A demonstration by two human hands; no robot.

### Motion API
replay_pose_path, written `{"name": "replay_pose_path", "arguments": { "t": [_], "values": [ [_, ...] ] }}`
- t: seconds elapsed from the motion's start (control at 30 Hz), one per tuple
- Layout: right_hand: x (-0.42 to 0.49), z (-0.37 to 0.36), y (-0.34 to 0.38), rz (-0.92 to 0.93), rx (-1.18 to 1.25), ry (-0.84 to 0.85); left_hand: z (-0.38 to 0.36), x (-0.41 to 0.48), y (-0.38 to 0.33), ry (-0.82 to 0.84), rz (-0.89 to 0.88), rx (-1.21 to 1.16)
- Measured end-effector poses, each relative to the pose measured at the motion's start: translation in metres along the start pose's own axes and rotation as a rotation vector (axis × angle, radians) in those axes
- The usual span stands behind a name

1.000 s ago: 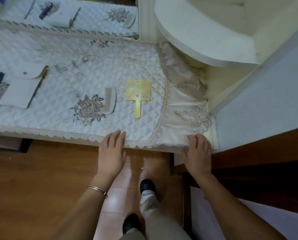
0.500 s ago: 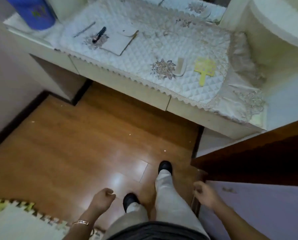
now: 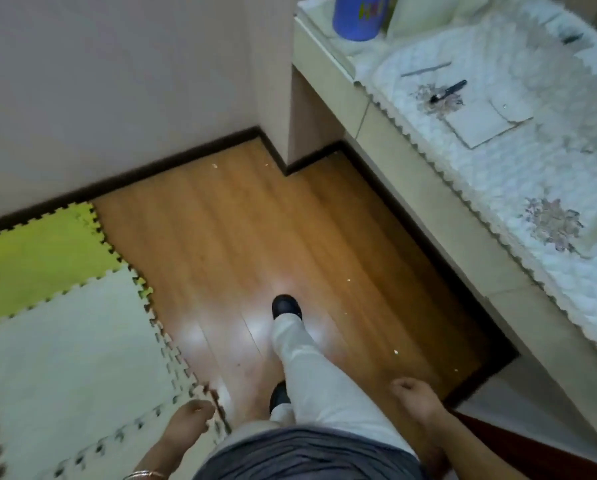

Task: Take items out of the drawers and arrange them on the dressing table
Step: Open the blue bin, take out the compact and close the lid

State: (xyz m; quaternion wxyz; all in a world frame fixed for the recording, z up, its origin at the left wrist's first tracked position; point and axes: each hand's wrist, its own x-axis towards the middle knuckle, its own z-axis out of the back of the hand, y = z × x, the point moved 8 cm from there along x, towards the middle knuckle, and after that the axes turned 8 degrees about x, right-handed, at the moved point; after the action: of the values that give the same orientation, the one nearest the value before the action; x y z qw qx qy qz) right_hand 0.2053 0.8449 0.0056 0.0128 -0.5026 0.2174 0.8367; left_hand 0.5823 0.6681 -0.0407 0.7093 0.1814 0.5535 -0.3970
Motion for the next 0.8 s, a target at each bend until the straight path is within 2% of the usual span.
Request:
{"name": "replay_pose_path", "arguments": {
  "t": [0.13,0.27,0.5,0.7,0.8],
  "values": [
    [0.030,-0.028,0.097,0.097,0.032,0.089,0.031,0.015,-0.041,-0.026,0.038,-0.124],
    [0.065,-0.050,0.183,0.115,-0.080,0.195,0.073,0.024,-0.105,-0.092,0.021,-0.215],
    [0.092,-0.050,0.353,0.245,-0.054,0.169,0.150,0.033,-0.228,-0.178,-0.122,-0.330],
    [0.130,-0.071,0.421,0.226,-0.090,0.137,0.221,0.082,-0.291,-0.165,-0.121,-0.288],
    [0.139,-0.090,0.427,0.084,-0.025,0.107,0.255,0.120,-0.323,-0.092,-0.090,-0.209]
  ]
}}
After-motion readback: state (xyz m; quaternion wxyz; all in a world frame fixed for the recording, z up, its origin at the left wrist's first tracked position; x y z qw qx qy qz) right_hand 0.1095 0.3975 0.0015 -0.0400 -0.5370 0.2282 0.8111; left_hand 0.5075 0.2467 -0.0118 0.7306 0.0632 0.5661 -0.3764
